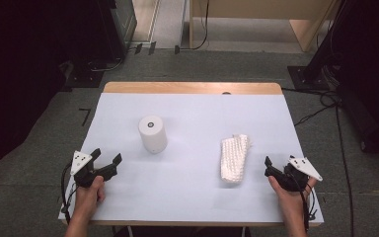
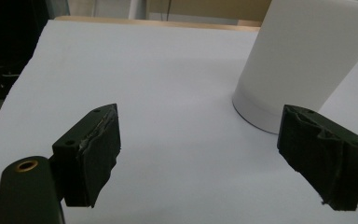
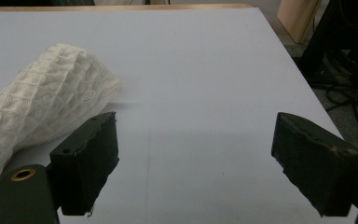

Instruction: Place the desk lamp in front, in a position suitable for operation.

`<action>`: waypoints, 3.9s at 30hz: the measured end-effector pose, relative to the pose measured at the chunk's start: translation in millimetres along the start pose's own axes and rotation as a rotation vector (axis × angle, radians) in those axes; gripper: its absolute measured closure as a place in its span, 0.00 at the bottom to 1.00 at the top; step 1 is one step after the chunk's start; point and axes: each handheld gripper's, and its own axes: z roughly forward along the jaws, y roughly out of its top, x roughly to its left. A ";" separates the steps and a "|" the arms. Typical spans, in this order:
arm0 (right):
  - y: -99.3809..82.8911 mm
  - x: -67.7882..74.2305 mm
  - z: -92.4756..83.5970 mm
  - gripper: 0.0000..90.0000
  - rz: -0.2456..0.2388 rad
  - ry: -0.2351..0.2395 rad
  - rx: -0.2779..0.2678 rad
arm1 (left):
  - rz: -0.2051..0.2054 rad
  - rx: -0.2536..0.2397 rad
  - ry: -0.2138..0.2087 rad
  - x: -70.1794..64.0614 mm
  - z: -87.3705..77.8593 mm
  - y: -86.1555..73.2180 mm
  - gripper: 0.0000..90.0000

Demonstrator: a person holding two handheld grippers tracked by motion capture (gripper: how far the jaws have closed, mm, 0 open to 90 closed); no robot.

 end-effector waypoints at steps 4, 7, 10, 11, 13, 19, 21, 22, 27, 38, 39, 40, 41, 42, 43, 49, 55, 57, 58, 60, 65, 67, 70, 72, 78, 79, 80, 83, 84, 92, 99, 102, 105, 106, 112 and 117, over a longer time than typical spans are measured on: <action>1.5 2.6 -0.6 0.18 -0.019 -0.012 -0.009 | -0.014 0.004 -0.009 2.0 0.5 0.2 0.16; 4.1 3.1 -1.9 0.18 0.001 -0.010 -0.017 | -0.019 0.004 -0.007 2.0 0.9 0.3 0.16; 6.9 7.2 -1.3 0.18 0.003 -0.001 -0.017 | -0.018 0.002 -0.005 0.8 2.0 0.3 0.16; 7.8 8.9 -1.2 0.18 0.000 0.002 -0.018 | -0.018 0.004 -0.006 0.9 2.1 0.4 0.16; 11.0 15.7 -1.4 0.18 -0.007 0.014 -0.017 | -0.025 0.006 -0.007 1.9 2.1 0.6 0.16; 19.5 34.6 -0.1 0.19 -0.039 0.044 -0.012 | -0.033 0.008 -0.006 2.3 2.3 0.6 0.16; 20.5 37.0 0.4 0.19 -0.038 0.046 -0.013 | -0.033 0.008 -0.006 2.3 2.3 0.6 0.16; 22.8 42.1 1.3 0.20 -0.036 0.047 -0.015 | -0.036 0.007 -0.009 2.7 2.3 0.5 0.16; 31.5 53.7 6.4 0.21 -0.032 0.062 -0.021 | -0.037 0.007 -0.011 3.4 2.2 0.5 0.16; 37.1 91.2 32.3 0.21 -0.049 0.124 0.019 | -0.056 0.004 -0.019 5.4 2.3 0.4 0.16; 34.9 92.5 33.6 0.21 -0.043 0.122 0.025 | -0.056 0.006 -0.019 5.1 2.6 0.4 0.16; 32.3 93.9 35.1 0.21 -0.046 0.120 0.044 | -0.054 0.008 -0.019 4.9 2.9 0.5 0.16; 30.0 95.8 36.5 0.21 -0.055 0.120 0.064 | -0.054 0.011 -0.018 5.0 3.3 0.6 0.16; 27.8 98.4 36.7 0.23 -0.067 0.110 0.085 | -0.057 0.014 -0.020 5.3 3.6 0.7 0.17; 26.2 99.9 35.7 0.29 -0.079 0.094 0.093 | -0.059 0.017 -0.021 5.6 3.8 0.9 0.17; 19.7 104.6 28.3 0.29 -0.076 0.088 0.113 | -0.065 0.030 -0.025 5.9 5.2 1.3 0.17; 13.5 107.6 31.9 0.28 -0.075 0.118 0.163 | -0.064 0.029 -0.021 5.4 5.3 1.4 0.17; 8.2 117.8 37.3 0.31 -0.123 0.086 0.198 | -0.062 0.026 -0.021 5.1 5.2 1.5 0.17; 6.3 119.3 39.7 0.33 -0.116 0.085 0.218 | -0.061 0.026 -0.020 5.1 5.2 1.5 0.17; 4.0 119.0 42.5 0.33 -0.096 0.079 0.235 | -0.056 0.024 -0.015 4.7 4.9 1.6 0.17; 3.8 112.2 44.8 0.43 -0.042 0.116 0.254 | -0.027 0.013 0.006 0.4 4.0 2.0 0.17; 3.8 109.0 43.9 0.65 -0.028 0.181 0.252 | -0.027 0.013 0.011 0.4 4.1 2.4 0.17; 5.3 109.3 41.1 0.77 -0.045 0.209 0.232 | -0.046 0.006 0.008 2.4 3.5 4.0 0.17; 7.5 108.3 38.5 0.79 -0.049 0.206 0.206 | -0.047 -0.003 0.008 1.3 3.3 4.6 0.17; 16.9 98.2 31.9 0.81 -0.033 0.207 0.157 | -0.016 0.023 -0.010 -6.2 8.9 5.4 0.19; 17.3 95.4 32.3 0.81 -0.034 0.201 0.157 | -0.016 0.023 -0.010 -6.2 8.9 5.4 0.21; 17.3 95.4 32.3 0.81 -0.034 0.201 0.157 | -0.011 0.032 -0.021 -7.2 9.9 5.7 0.21; 15.3 85.7 38.0 0.71 -0.023 0.195 0.201 | -0.008 0.027 -0.027 -10.3 10.8 6.7 0.21; 13.4 82.0 40.3 0.60 -0.020 0.198 0.201 | -0.013 0.028 -0.043 -11.4 11.2 7.7 0.21; 17.0 75.0 35.1 0.25 -0.020 0.174 0.149 | 0.010 0.065 -0.058 -17.5 19.9 11.0 0.20; 12.4 64.6 38.0 0.24 -0.018 0.186 0.110 | 0.021 0.038 -0.087 -29.5 23.1 12.8 0.15; 11.5 60.8 38.3 0.24 0.008 0.222 0.092 | 0.043 0.034 -0.075 -36.3 25.1 14.1 0.15; 10.3 61.2 37.9 0.23 0.006 0.238 0.088 | 0.037 0.026 -0.115 -38.5 26.6 16.4 0.15; 10.3 61.2 37.9 0.23 0.006 0.238 0.088 | 0.039 0.019 -0.121 -41.0 27.9 18.1 0.15; 9.9 60.4 38.8 0.23 0.025 0.244 0.097 | 0.073 0.026 -0.105 -59.1 45.3 28.2 0.15; 9.4 63.8 39.9 0.24 0.008 0.224 0.108 | 0.093 0.043 -0.079 -71.5 60.3 33.0 0.15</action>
